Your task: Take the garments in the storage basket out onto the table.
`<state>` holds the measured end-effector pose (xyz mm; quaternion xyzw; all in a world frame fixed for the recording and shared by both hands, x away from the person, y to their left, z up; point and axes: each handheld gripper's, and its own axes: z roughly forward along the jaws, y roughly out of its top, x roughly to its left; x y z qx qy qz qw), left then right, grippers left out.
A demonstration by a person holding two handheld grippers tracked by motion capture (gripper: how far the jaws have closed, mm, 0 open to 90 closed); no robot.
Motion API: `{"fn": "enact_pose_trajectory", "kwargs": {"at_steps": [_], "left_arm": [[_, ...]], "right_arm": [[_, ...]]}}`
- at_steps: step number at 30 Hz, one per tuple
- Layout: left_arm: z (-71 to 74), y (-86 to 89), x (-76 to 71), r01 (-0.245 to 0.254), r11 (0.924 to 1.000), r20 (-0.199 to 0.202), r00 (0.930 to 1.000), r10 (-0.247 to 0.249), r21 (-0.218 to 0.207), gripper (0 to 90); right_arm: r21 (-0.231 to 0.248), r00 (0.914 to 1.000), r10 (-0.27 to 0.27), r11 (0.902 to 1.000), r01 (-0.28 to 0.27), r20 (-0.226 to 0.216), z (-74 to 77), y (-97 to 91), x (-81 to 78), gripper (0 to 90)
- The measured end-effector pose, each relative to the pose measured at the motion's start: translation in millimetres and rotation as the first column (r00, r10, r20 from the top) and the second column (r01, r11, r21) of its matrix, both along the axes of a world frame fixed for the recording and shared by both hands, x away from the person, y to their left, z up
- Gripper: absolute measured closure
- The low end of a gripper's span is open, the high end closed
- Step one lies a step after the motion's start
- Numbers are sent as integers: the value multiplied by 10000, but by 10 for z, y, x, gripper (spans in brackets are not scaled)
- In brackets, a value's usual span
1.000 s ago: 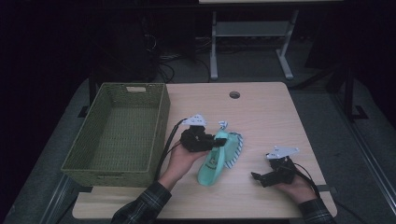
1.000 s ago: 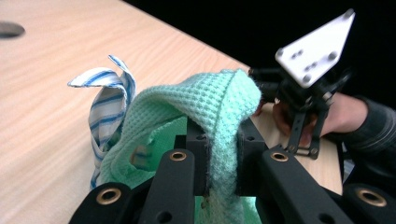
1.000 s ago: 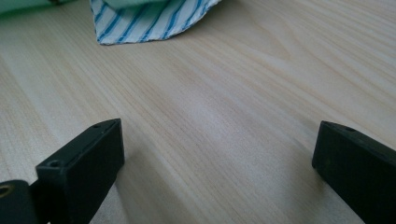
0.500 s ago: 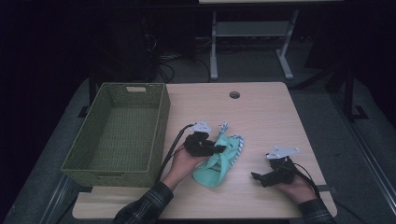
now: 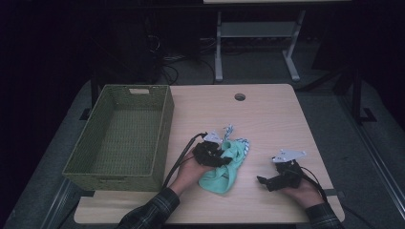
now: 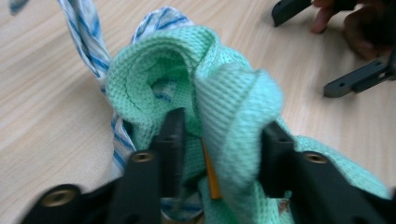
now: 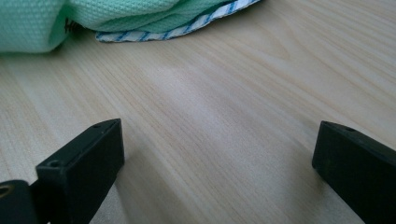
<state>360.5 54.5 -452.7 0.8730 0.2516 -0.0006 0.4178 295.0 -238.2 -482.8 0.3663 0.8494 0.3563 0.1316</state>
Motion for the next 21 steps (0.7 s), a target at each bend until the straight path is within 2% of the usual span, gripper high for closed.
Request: {"fn": "enact_pose_trajectory", "kwargs": {"at_steps": [1,2,6,8,11,13,14,16,17,18,19,21], "left_arm": [[0,0,0,0,10000,0,10000,0,0,514],[33,20,-5,-13,9999,-35,10000,12,-126,514],[178,104,-54,-12,9995,-57,10000,10,-304,411],[280,181,-112,21,9990,59,10000,-19,-443,397],[332,233,-167,-108,9982,101,9999,114,-597,396],[375,290,-222,-140,9978,149,9998,150,-656,476],[391,317,-249,-75,9976,218,9997,90,-695,476],[413,352,-320,-113,9974,159,9998,124,-716,571],[416,367,-350,-37,9975,197,9998,51,-702,673],[407,369,-420,139,9977,55,9999,-136,-662,716],[407,369,-420,139,9977,55,9999,-136,-662,771],[369,342,-513,445,9983,-21,9990,-446,-368,843]], "right_arm": [[0,10000,0,10000,0,0,0,0,0,20],[3,10000,-4,10000,4,-1,0,0,0,20],[3,10000,-4,10000,4,-3,0,0,0,20],[2,10000,-2,10000,2,0,0,0,0,20],[4,10000,3,10000,-3,5,0,0,0,20],[2,10000,6,10000,-6,7,-1,0,0,20],[1,10000,9,10000,-9,7,0,-1,0,20],[4,10000,-1,10000,1,0,0,0,0,20],[5,10000,-2,10000,2,-5,0,0,0,20],[4,10000,3,10000,-3,6,-1,0,0,20],[4,10000,3,10000,-3,6,-1,0,0,20],[-1,10000,3,10000,-3,5,0,0,0,20]]}}
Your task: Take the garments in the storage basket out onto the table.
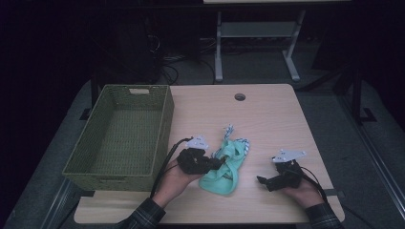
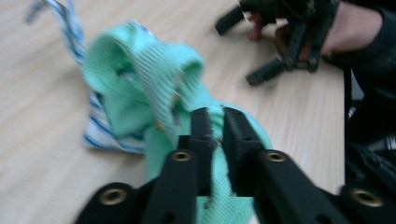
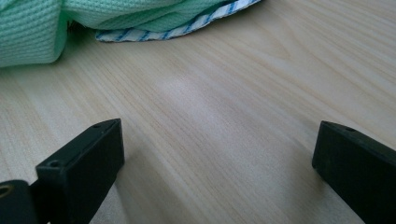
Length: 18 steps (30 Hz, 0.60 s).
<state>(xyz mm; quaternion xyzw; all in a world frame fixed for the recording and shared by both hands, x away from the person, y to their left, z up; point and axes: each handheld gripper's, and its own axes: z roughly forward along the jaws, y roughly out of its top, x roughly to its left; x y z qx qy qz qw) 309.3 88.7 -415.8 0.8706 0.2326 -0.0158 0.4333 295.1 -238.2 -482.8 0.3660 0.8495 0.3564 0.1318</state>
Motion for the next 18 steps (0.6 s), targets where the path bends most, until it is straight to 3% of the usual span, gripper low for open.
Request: {"fn": "enact_pose_trajectory", "kwargs": {"at_steps": [2,5,12,14,18], "left_arm": [[-46,-32,-55,92,9999,-231,9997,-90,91,893],[-130,-74,-113,261,9990,-421,9988,-246,353,895],[-267,-71,-213,292,9938,-325,9991,-259,1074,894],[-328,-52,-242,247,9889,-193,9996,-221,1465,893],[-397,-52,-239,161,9832,-151,9998,-136,1818,880]], "right_arm": [[-1,10000,4,10000,-4,3,0,0,0,20],[-2,10000,2,10000,-2,3,0,0,0,20],[2,10000,-11,10000,11,-8,0,1,0,20],[-2,10000,-10,10000,10,-7,0,0,0,20],[14,10000,-19,10000,19,-1,-1,1,0,20]]}}
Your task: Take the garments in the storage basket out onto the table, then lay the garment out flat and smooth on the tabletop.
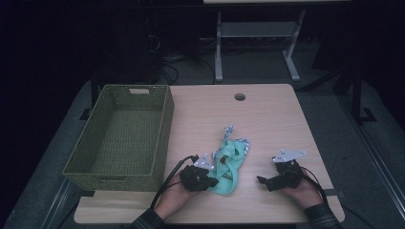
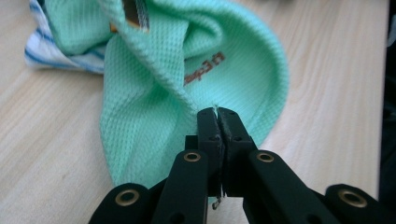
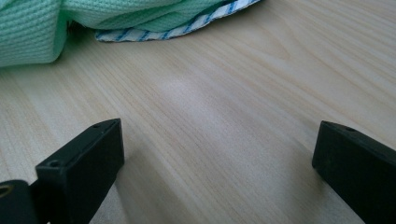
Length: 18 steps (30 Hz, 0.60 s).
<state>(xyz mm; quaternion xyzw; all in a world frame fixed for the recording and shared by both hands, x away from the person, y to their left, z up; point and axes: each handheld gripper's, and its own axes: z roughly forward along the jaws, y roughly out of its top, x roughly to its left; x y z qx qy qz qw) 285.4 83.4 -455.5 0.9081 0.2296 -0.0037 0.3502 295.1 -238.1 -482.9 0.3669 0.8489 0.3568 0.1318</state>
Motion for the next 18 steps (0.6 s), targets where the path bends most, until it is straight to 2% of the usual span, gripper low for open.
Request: {"fn": "enact_pose_trajectory", "kwargs": {"at_steps": [1,3,10,12,14,16,17,18], "left_arm": [[-9,0,9,152,9996,91,9998,-155,255,880],[-37,-19,4,176,9989,184,9997,-184,424,880],[-38,-17,15,233,9988,137,9996,-239,420,880],[-37,-20,17,250,9988,113,9996,-255,424,878],[-36,-26,9,210,9990,133,9997,-215,398,871],[-30,-20,15,347,9979,188,9992,-358,550,871],[-29,-25,16,353,9979,172,9992,-363,552,871],[-29,-25,16,353,9979,172,9992,-363,552,870]], "right_arm": [[-22,10000,3,10000,-3,-7,2,-1,0,20],[-23,10000,4,10000,-4,-28,3,-2,-2,20],[-118,9999,-13,9999,12,-108,16,8,7,42],[-94,10000,-52,9999,51,-75,44,4,8,163],[-113,9999,-88,9999,87,-69,93,1,28,197],[-111,9999,-118,9999,118,-15,109,4,40,215],[39,9999,-152,9999,152,14,146,5,61,255],[39,9999,-152,9999,152,14,146,5,61,255]]}}
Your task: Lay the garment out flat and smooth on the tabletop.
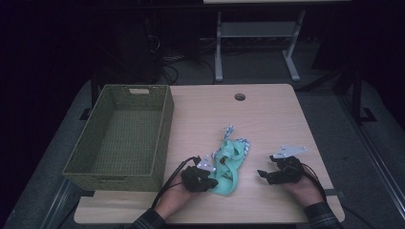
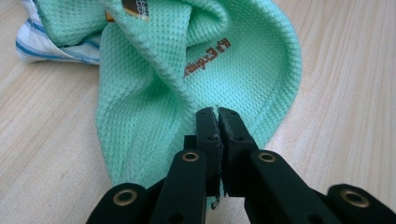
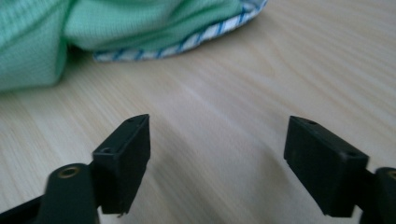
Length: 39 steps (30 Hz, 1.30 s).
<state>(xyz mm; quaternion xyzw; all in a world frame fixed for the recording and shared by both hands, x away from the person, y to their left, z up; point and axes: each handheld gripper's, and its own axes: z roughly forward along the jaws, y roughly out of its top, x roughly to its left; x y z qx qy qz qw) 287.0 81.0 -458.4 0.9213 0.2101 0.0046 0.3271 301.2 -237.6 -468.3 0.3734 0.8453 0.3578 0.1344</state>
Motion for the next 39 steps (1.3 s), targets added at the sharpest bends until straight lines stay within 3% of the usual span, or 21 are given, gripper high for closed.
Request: {"fn": "enact_pose_trajectory", "kwargs": {"at_steps": [6,8,11,25,31,33,39], "left_arm": [[-10,1,2,-173,9996,-153,9997,170,-205,875],[4,-2,1,3,10000,1,10000,-3,63,876],[7,-11,-5,-34,9999,18,10000,34,112,876],[8,-4,11,8,9999,12,10000,-8,117,876],[8,-3,14,-7,9999,-112,9999,9,120,878],[8,-1,16,-10,9999,-119,9999,12,113,878],[6,-4,14,-52,10000,-128,9999,52,67,879]], "right_arm": [[578,9998,154,9982,-145,-158,126,-24,84,465],[814,9996,240,9964,-230,-120,172,-17,101,504],[920,9994,336,9952,-332,-23,251,19,144,547],[1082,9965,799,9907,-821,245,445,266,500,660],[1372,9970,776,9875,-774,39,449,335,685,681],[1250,9963,849,9884,-859,131,430,353,748,682],[1213,9969,776,9898,-751,-163,335,408,846,682]]}}
